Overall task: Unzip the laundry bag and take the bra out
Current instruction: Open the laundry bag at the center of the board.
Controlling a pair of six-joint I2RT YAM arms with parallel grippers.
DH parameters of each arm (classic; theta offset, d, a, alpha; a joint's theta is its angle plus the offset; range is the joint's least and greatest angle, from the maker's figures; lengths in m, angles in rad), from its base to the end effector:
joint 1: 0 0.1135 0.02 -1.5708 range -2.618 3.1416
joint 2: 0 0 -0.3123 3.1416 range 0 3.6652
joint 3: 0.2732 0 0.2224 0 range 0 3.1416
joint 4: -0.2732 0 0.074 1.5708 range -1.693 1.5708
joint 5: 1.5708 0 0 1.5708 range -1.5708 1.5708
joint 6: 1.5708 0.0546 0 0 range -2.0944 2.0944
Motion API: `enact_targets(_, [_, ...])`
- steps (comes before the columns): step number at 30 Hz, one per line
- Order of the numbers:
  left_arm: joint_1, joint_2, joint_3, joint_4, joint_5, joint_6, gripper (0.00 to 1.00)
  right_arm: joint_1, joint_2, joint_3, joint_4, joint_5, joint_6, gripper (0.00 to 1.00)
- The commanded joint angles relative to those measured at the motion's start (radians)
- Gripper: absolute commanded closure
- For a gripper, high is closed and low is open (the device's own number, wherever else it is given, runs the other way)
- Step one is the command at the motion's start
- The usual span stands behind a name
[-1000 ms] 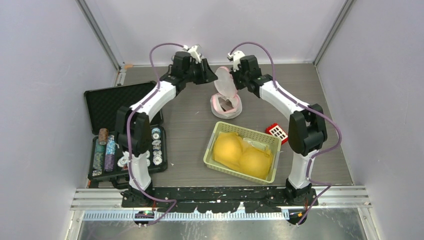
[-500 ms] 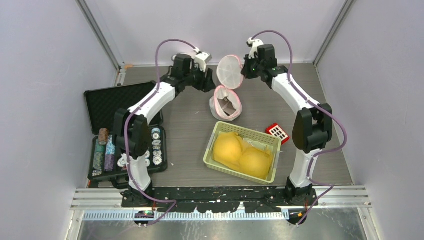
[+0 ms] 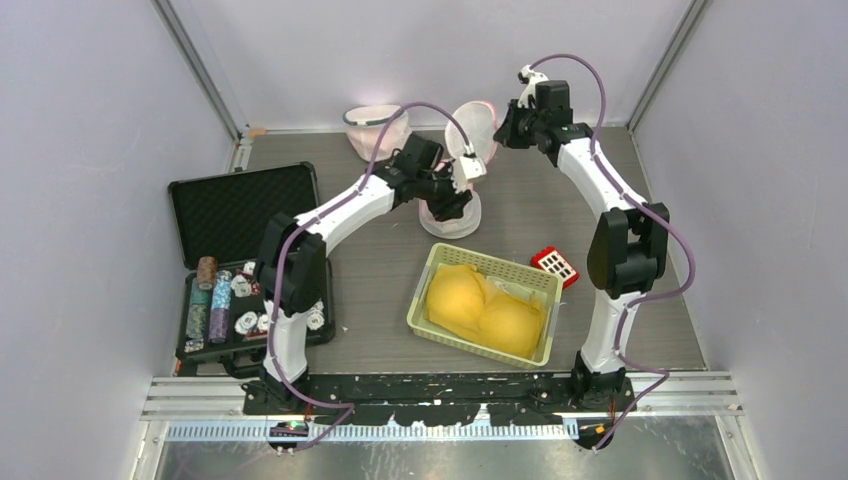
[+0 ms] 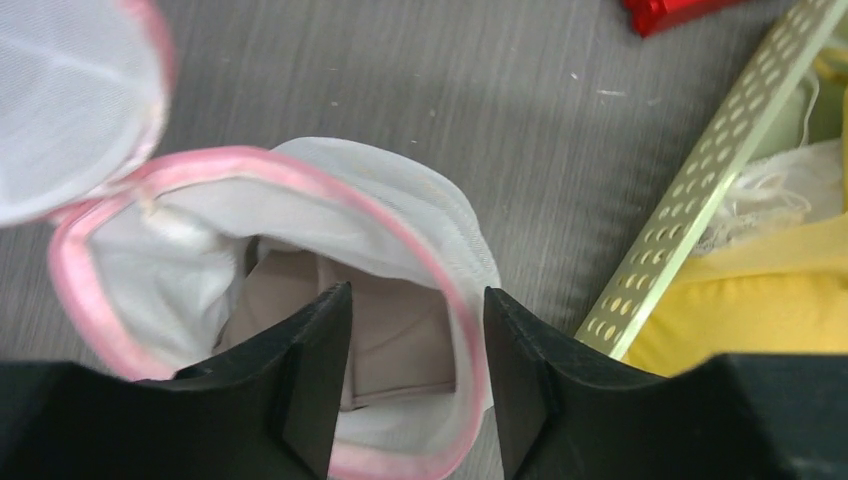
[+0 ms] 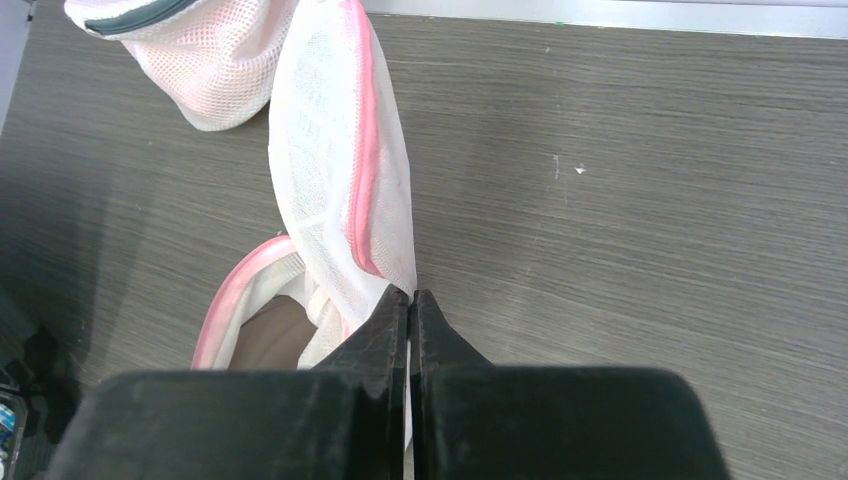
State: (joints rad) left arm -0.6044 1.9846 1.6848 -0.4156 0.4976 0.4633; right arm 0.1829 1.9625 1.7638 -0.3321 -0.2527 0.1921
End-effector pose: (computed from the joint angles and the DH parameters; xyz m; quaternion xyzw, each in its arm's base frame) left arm 0.3637 -0.2828 0.3135 0.5367 0.7072 -0.2518 0.3852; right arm 0.4601 0.0990 0.3545 -0.0586 0.8612 0.1993 0.4639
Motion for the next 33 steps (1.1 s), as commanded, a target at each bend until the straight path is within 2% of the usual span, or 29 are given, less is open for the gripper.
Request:
enact_targets(1, [-0.011,0.021,0.054,-0.043,-0.003,0.182,0.52,0.004,0.019,0.065,0.011,-0.038,0.021,0.99])
enact_targets(5, [-0.006,0.026,0.044,-0.038,-0.068,0.221,0.58,-0.008,0.033,0.076,-0.001,-0.03,0.015,0.99])
enact_targets(10, [0.0,0.016,0.007,-0.063,-0.071,0.298,0.57,-0.037,0.039,0.069,-0.011,-0.037,0.012,0.99])
enact_targets(13, [0.002,-0.003,-0.024,-0.045,-0.056,0.295,0.55,-0.047,0.052,0.072,-0.019,-0.053,0.013,0.99])
enact_targets(15, [0.014,-0.023,-0.05,-0.007,-0.006,0.24,0.54,-0.047,0.058,0.073,-0.023,-0.067,0.012,0.99])
enact_targets(21, [0.114,-0.082,-0.076,0.175,0.252,-0.049,0.51,-0.046,0.071,0.067,-0.013,-0.12,0.015,0.99])
enact_targets(24, [0.16,-0.083,-0.061,0.224,0.294,-0.141,0.49,-0.047,0.078,0.069,-0.004,-0.137,0.02,0.99])
enact_targets(26, [0.173,-0.073,-0.045,0.195,0.296,-0.097,0.48,-0.046,0.085,0.075,0.001,-0.14,0.024,0.99])
enact_targets(33, [0.112,-0.027,-0.004,-0.075,0.203,0.26,0.43,-0.049,0.106,0.106,0.023,-0.164,0.026,0.99])
